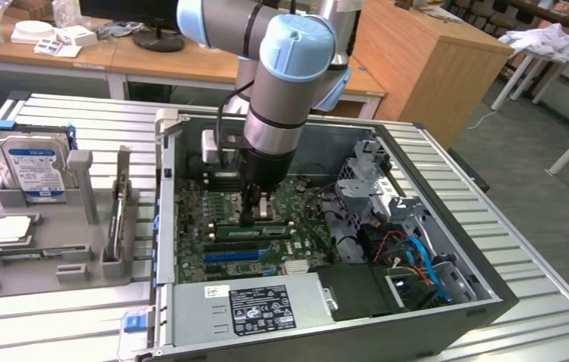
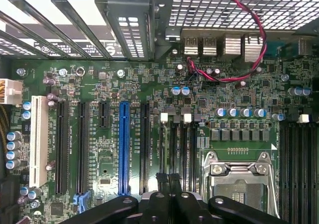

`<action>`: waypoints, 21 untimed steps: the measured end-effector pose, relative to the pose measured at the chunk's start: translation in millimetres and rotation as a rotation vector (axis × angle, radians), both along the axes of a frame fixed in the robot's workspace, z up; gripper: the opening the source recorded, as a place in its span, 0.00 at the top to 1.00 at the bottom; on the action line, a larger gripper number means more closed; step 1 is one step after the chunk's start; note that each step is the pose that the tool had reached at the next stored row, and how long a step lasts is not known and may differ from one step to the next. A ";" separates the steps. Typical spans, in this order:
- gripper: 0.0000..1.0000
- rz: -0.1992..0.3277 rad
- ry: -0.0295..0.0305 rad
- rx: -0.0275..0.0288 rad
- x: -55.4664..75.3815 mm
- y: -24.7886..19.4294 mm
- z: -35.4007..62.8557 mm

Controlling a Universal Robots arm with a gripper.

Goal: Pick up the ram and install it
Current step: 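Press down the ram until it locks into place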

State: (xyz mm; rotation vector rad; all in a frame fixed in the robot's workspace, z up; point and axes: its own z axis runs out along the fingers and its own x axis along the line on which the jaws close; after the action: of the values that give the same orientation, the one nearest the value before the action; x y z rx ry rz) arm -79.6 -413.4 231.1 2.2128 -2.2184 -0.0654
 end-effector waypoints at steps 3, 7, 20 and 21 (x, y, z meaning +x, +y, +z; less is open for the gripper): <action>0.89 0.000 0.0001 -0.0001 0.0 0.0 -0.9; 0.89 0.000 0.0002 -0.0002 0.0 0.0 -0.9; 0.89 0.000 0.0001 -0.0001 0.0 0.0 -2.5; 0.89 0.000 0.0001 -0.0001 0.0 0.0 -2.5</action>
State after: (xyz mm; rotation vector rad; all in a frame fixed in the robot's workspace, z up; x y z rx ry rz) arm -79.7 -413.4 228.6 2.2129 -2.2182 -0.0653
